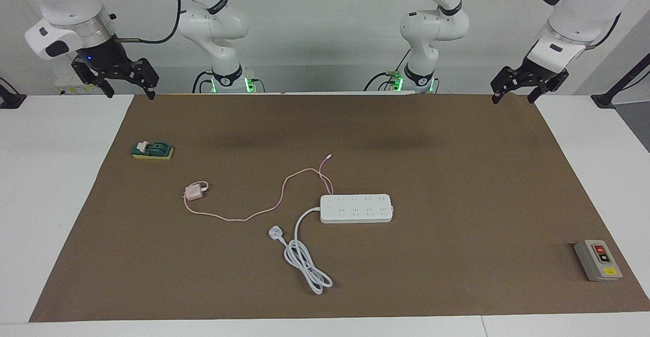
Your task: Plug charger into power strip
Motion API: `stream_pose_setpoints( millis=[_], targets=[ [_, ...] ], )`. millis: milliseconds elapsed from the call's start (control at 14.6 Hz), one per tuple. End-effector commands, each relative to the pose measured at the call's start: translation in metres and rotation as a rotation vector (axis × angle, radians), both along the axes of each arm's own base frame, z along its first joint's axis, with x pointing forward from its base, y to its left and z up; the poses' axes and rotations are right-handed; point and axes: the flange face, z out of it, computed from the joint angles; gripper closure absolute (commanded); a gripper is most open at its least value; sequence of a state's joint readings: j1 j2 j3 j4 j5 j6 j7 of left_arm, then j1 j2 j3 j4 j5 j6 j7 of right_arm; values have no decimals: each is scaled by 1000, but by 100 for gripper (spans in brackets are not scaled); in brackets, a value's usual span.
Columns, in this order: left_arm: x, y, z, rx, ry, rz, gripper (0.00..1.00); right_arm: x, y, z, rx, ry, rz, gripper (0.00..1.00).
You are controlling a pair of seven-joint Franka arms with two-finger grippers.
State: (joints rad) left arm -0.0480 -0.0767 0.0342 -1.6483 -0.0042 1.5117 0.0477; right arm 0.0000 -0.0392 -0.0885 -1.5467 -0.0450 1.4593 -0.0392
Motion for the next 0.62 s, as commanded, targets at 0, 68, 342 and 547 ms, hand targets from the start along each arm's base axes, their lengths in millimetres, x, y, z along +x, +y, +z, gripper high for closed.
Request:
stream_pose_setpoints(
  millis=[0, 68, 342, 547],
  targets=[
    [-9, -1, 1, -11, 3, 0, 0, -3, -2, -1, -4, -1, -15, 0],
    [-9, 0, 2, -11, 2, 1, 0, -3, -3, -1, -4, -1, -15, 0],
    [-9, -1, 1, -11, 3, 0, 0, -3, -3, -2, -4, 4, -20, 0],
    [-9, 0, 1, -11, 3, 1, 0, -4, -4, -1, -5, 2, -20, 0]
  ],
)
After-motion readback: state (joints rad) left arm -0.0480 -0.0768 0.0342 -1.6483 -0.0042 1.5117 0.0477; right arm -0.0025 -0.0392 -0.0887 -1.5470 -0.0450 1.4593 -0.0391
